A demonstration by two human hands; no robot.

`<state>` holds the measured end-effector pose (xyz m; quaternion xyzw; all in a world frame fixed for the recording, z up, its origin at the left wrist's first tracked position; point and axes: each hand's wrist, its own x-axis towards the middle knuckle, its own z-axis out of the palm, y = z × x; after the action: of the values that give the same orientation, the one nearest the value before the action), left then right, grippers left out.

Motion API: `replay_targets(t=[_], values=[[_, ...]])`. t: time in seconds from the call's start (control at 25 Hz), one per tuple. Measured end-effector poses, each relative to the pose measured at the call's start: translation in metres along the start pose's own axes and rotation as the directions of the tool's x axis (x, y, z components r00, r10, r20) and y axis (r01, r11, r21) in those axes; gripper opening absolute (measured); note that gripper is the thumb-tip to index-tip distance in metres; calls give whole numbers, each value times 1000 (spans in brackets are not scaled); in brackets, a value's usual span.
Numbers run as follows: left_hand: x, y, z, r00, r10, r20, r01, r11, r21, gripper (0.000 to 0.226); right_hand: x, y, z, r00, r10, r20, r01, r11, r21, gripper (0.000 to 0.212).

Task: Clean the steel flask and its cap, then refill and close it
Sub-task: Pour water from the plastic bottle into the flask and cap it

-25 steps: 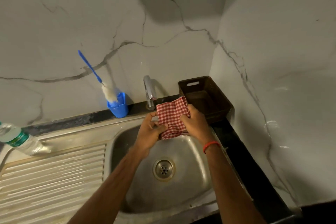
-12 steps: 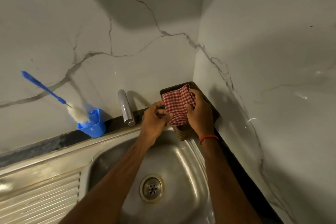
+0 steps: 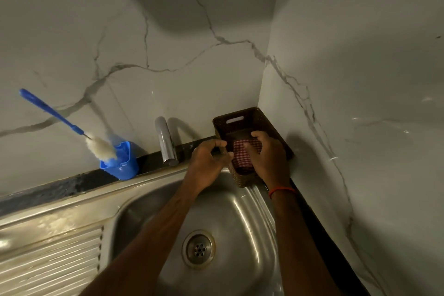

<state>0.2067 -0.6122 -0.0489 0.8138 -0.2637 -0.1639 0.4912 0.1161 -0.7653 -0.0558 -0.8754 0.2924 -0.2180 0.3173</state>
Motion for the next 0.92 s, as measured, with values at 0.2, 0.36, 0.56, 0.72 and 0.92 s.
replay_targets(t=[0.2, 0.36, 0.56, 0.72, 0.92], values=[[-30, 1, -19, 998, 59, -12, -58, 997, 42, 26, -31, -23, 17, 983, -184, -27, 185, 982, 45, 34], [-61, -7, -34, 996, 79, -45, -74, 993, 94, 40, -52, -39, 17, 963, -266, -30, 267, 963, 41, 30], [-103, -13, -55, 991, 84, -101, -70, 989, 133, 40, -75, -56, 19, 947, -313, 73, 310, 949, 50, 32], [-135, -16, -73, 982, 73, -175, -52, 991, 120, 35, -96, -67, 26, 922, -367, 126, 364, 930, 46, 25], [-170, -24, -100, 967, 26, -254, 15, 988, 156, 35, -124, -93, 46, 868, -450, 208, 447, 892, 65, 24]])
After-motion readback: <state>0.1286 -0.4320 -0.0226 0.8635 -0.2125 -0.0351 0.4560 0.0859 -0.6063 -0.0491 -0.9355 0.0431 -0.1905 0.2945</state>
